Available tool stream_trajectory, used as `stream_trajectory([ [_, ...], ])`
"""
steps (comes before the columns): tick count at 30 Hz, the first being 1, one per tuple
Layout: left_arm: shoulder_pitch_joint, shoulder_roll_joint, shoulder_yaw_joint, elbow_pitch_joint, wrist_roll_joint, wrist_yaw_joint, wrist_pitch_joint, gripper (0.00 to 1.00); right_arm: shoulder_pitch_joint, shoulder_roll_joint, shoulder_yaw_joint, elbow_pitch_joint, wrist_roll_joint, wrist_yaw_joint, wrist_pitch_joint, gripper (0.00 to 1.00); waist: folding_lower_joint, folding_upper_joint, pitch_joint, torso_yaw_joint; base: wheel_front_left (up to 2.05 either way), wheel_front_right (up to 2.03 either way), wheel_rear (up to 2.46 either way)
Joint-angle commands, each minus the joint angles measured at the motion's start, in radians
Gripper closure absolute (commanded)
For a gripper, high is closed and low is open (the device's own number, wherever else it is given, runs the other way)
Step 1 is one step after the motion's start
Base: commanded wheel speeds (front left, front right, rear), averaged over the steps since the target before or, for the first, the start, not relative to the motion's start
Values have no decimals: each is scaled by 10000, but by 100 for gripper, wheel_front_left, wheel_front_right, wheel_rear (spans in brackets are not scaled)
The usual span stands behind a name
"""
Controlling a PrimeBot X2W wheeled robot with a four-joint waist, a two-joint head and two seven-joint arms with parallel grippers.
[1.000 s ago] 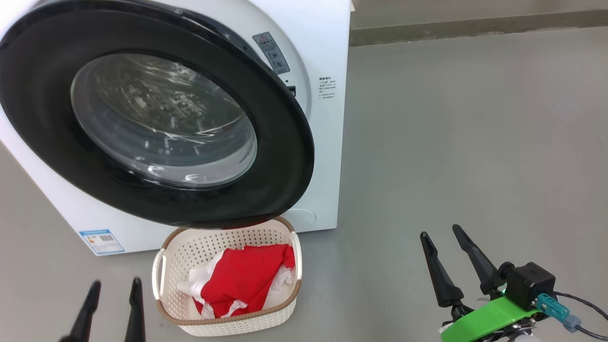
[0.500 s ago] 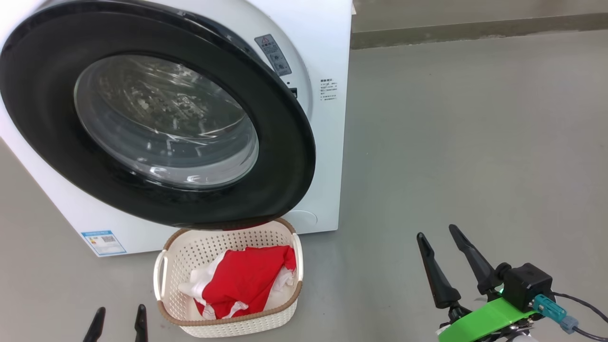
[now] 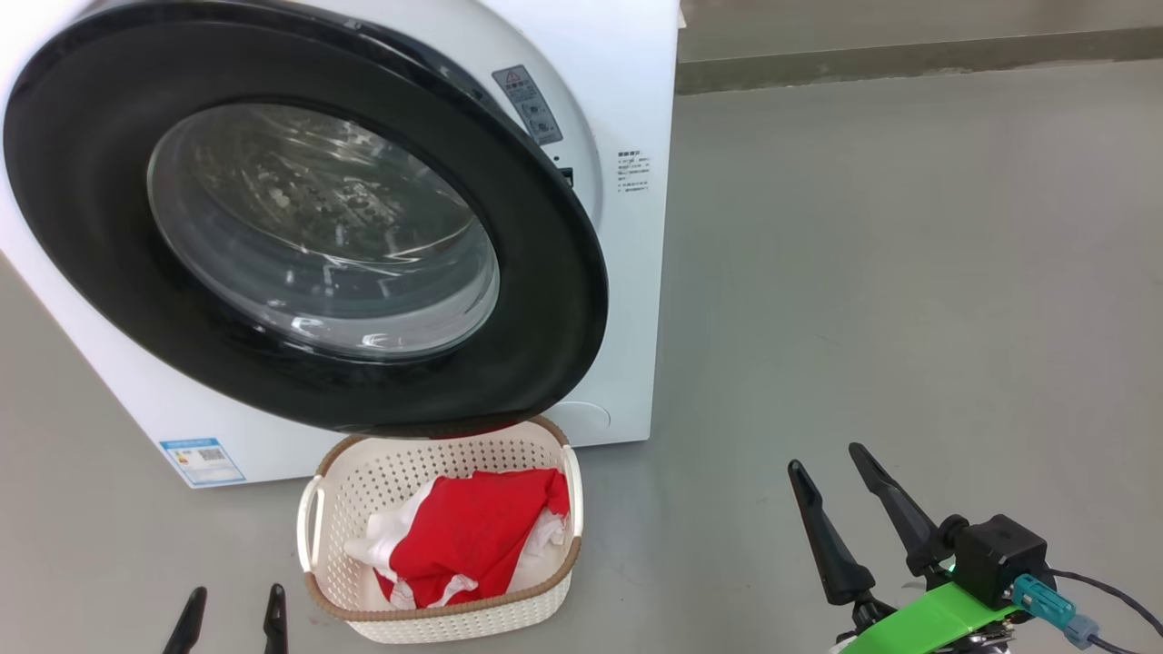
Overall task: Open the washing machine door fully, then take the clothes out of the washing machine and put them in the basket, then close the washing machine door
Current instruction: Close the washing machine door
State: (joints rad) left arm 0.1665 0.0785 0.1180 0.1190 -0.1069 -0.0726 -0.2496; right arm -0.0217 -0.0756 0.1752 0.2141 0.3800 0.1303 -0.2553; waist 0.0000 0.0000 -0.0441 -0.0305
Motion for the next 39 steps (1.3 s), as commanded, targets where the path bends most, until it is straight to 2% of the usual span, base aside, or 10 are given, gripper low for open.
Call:
stream_trajectory([
  [1,-280,20,303,-218,153,-89,-122,0,-192,-136,274,-220,93,4,-65,0,0,0,19,35,0,0,0],
  [2,-287,4,301,-230,182,-95,-122,0,-202,-151,289,-196,90,4,-65,0,0,0,30,54,0,0,0],
  [3,-294,-11,299,-246,209,-98,-122,0,-219,-154,290,-167,90,4,-65,22,0,0,42,76,0,0,0],
  [4,-303,-26,292,-262,239,-100,-122,0,-246,-152,278,-125,96,4,-65,64,0,0,58,102,0,0,0],
  [5,-316,-42,283,-279,264,-101,-122,0,-285,-146,248,-76,95,4,-65,100,0,0,77,132,0,0,0],
  [13,-516,-162,49,-417,375,-117,-122,0,-1292,-19,524,1117,90,4,-65,100,0,0,329,617,0,0,0],
  [21,-805,-207,-230,-508,537,-107,-122,0,-3141,120,1414,3001,773,4,-65,100,0,0,728,1285,0,0,0],
  [34,-1356,-250,-604,-425,462,-153,-122,0,-6299,236,3082,5309,1731,4,-65,100,0,0,1467,2196,0,0,0],
  [39,-1617,-264,-774,-360,356,-159,-122,0,-7388,246,3405,6021,1992,4,-65,100,0,0,1841,2584,0,0,0],
])
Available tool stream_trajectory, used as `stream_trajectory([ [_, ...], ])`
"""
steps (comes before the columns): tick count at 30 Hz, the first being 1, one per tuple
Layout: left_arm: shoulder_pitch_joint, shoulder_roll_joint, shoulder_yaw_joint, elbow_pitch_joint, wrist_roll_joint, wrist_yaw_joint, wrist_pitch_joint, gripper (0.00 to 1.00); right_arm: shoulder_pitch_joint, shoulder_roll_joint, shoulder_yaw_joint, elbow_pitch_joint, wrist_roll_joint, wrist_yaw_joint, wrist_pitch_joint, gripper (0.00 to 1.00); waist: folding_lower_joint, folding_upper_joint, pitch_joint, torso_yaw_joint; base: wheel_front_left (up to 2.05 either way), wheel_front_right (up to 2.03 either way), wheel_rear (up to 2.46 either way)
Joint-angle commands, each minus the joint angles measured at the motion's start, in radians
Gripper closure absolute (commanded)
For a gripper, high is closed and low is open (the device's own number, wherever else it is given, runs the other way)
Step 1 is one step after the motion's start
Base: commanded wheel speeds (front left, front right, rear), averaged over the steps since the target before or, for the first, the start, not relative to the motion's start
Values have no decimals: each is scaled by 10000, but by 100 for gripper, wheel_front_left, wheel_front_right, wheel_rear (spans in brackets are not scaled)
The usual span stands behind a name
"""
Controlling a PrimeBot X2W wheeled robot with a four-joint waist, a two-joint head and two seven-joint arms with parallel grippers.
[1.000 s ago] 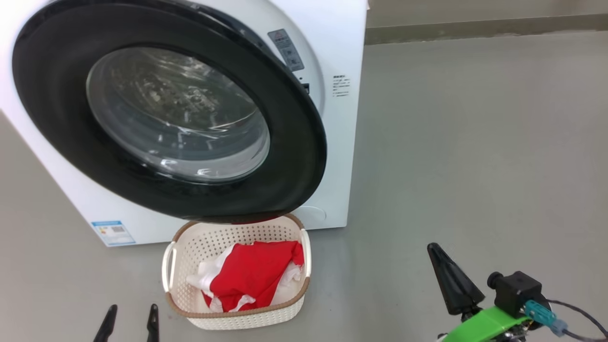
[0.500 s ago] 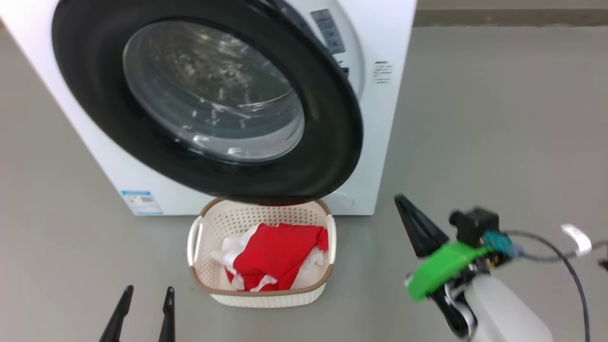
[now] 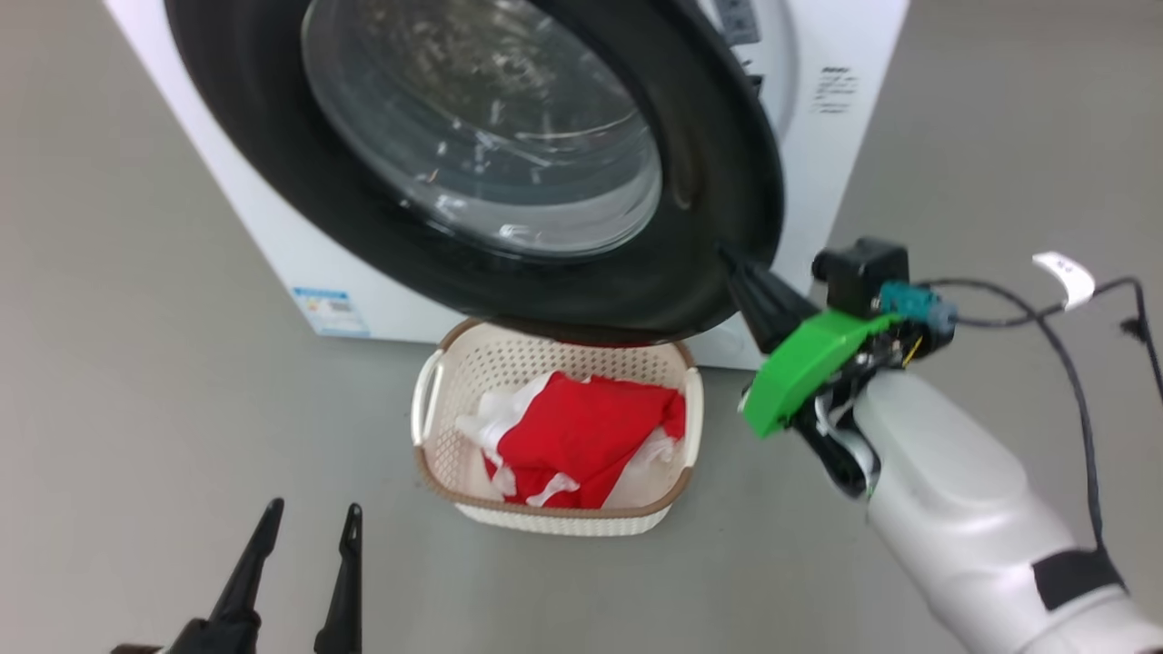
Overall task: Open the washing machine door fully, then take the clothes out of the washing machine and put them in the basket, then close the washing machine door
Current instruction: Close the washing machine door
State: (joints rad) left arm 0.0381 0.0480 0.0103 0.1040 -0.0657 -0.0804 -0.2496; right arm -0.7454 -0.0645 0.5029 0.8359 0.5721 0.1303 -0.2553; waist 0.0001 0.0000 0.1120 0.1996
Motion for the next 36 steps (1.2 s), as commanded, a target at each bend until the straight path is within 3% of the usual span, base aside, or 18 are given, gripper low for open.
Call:
stream_trajectory([
  [1,-386,39,287,-189,-77,-76,-122,0,-335,136,149,-68,114,4,-65,100,-1,0,338,356,0,0,0],
  [21,-1063,24,-179,-61,-293,-87,-122,0,-2606,-477,-1418,1274,-426,4,-65,100,-1,0,1236,1273,0,0,0],
  [36,-1554,23,-400,73,-236,-229,-122,0,-4354,-1065,-1512,1973,-447,4,-65,100,-1,0,1934,1667,0,0,0],
])
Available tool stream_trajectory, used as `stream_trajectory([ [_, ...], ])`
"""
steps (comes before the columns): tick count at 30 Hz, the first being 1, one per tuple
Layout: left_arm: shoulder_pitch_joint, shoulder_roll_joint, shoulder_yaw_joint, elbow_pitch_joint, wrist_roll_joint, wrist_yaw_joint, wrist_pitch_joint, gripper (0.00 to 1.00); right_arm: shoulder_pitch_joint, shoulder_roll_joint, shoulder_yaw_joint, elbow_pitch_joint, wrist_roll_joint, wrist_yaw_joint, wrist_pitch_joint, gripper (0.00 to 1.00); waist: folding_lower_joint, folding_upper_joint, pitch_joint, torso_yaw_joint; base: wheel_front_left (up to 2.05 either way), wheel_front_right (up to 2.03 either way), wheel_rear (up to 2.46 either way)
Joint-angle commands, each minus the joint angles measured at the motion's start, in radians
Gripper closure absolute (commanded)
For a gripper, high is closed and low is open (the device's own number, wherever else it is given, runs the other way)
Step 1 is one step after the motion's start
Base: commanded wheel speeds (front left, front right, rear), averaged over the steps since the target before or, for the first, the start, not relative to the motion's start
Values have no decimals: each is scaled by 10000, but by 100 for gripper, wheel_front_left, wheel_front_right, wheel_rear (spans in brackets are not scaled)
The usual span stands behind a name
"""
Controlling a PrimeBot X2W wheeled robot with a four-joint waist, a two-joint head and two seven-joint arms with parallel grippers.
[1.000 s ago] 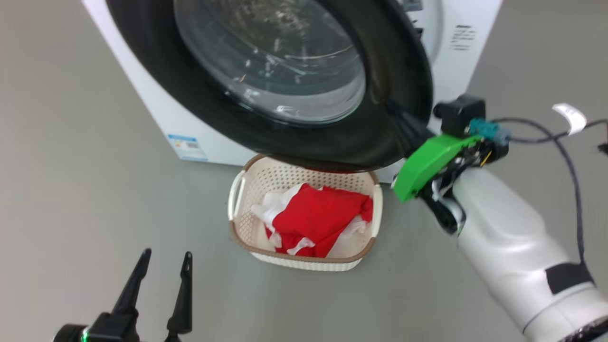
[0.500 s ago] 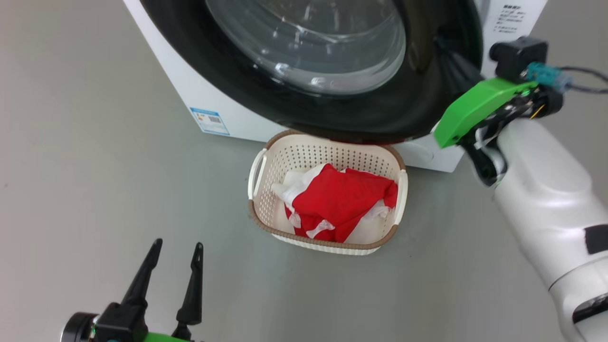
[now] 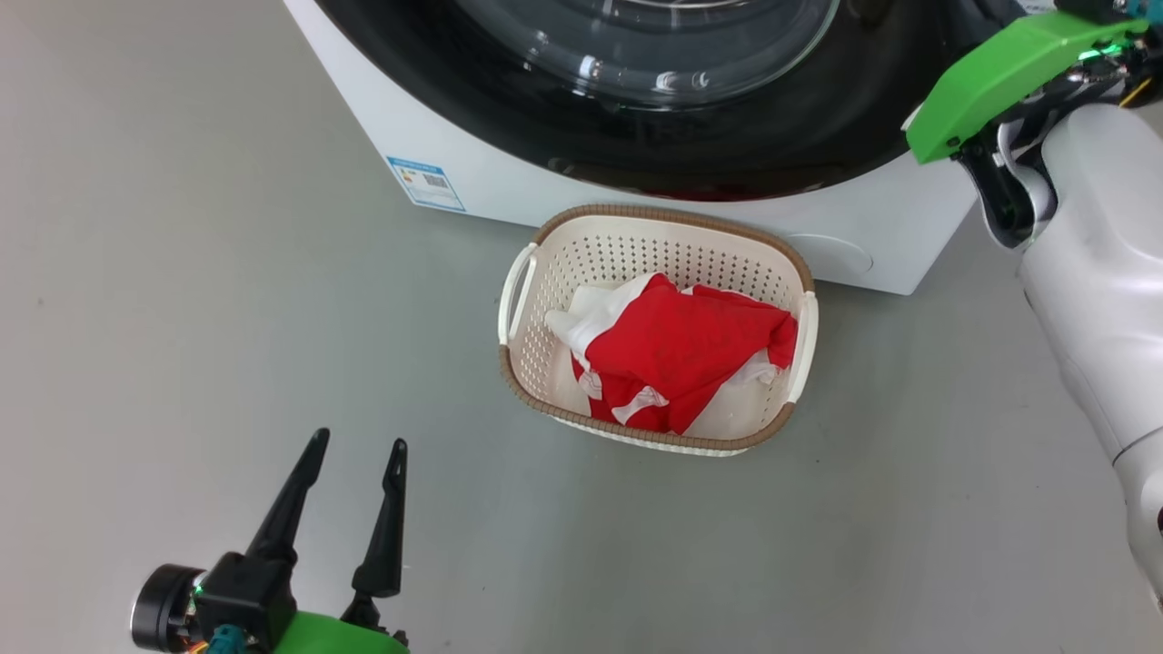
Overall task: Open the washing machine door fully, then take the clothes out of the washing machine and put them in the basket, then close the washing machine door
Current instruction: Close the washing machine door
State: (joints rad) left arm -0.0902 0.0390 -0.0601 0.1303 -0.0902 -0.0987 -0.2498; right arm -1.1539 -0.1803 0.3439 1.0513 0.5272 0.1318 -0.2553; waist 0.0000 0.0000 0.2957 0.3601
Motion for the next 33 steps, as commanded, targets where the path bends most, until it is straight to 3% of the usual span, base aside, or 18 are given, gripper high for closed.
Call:
stream_trajectory([
  [1,-301,113,303,-184,14,-58,-120,0,-381,64,115,-104,41,-11,-65,100,0,0,126,70,0,0,0],
  [14,-663,113,503,-209,-355,-215,-120,0,-838,352,672,719,598,-11,-65,100,0,0,234,-218,0,0,0],
  [15,-676,113,551,-224,-441,-223,-120,0,-781,417,743,762,700,-11,-65,88,0,0,219,-283,0,0,0],
  [16,-694,112,592,-243,-511,-229,-120,0,-717,452,821,744,764,-11,-65,53,0,0,198,-347,0,0,0],
  [17,-716,112,610,-269,-558,-232,-120,0,-631,491,902,688,822,-11,-65,39,0,0,173,-419,0,0,0],
  [19,-732,112,658,-299,-693,-235,-120,0,-355,566,1022,529,995,-11,-65,0,0,0,74,-578,0,0,0],
  [25,-732,112,952,-270,-962,-247,-120,0,891,570,1144,-586,1218,-11,-65,0,0,0,-392,-1161,0,0,0],
  [33,-418,112,1431,-170,-1082,-249,-120,0,3506,535,334,-2920,131,-11,-65,0,0,0,-1341,-2196,0,0,0],
])
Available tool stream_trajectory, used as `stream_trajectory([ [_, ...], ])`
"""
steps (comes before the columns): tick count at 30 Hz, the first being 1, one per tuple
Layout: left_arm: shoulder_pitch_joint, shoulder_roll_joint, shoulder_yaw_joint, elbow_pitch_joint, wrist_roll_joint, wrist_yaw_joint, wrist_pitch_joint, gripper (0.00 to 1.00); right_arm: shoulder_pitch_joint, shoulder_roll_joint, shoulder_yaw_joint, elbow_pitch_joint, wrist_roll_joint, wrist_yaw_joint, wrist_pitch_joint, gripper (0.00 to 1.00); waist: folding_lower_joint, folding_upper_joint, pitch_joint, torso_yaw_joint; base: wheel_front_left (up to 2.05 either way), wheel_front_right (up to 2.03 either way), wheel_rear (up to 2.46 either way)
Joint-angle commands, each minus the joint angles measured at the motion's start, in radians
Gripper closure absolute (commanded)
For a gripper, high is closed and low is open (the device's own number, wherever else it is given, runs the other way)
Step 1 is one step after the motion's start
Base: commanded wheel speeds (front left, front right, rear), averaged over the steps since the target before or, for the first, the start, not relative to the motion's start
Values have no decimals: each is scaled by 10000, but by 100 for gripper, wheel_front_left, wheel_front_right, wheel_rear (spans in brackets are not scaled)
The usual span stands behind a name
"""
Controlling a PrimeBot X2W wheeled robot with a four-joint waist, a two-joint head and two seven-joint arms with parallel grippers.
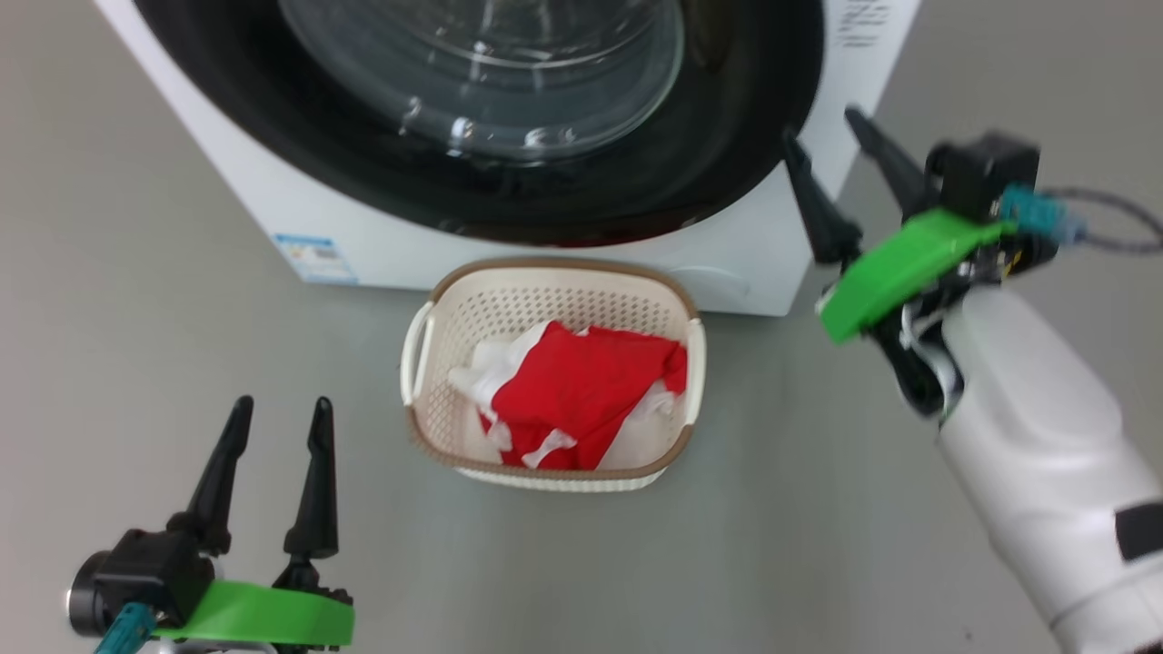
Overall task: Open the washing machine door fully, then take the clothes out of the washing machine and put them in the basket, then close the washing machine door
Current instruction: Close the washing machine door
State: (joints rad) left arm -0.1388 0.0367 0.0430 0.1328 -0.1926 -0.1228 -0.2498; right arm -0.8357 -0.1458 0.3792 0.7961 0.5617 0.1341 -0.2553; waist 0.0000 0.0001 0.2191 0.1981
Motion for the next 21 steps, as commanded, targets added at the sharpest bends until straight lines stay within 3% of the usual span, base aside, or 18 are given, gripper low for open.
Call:
stream_trajectory([
  [1,118,135,442,-190,-21,-10,-120,0,625,202,-217,-576,-394,-34,-65,0,0,-1,-689,-672,0,0,0],
  [14,1055,135,754,-244,264,101,-120,0,4217,430,-2386,-2789,-2274,-34,-65,0,0,-1,-1898,-1523,0,0,0],
  [21,1498,165,767,-385,426,39,-120,0,5857,381,-2965,-3788,-2350,-34,-65,0,0,-1,-2346,-1848,0,0,0],
])
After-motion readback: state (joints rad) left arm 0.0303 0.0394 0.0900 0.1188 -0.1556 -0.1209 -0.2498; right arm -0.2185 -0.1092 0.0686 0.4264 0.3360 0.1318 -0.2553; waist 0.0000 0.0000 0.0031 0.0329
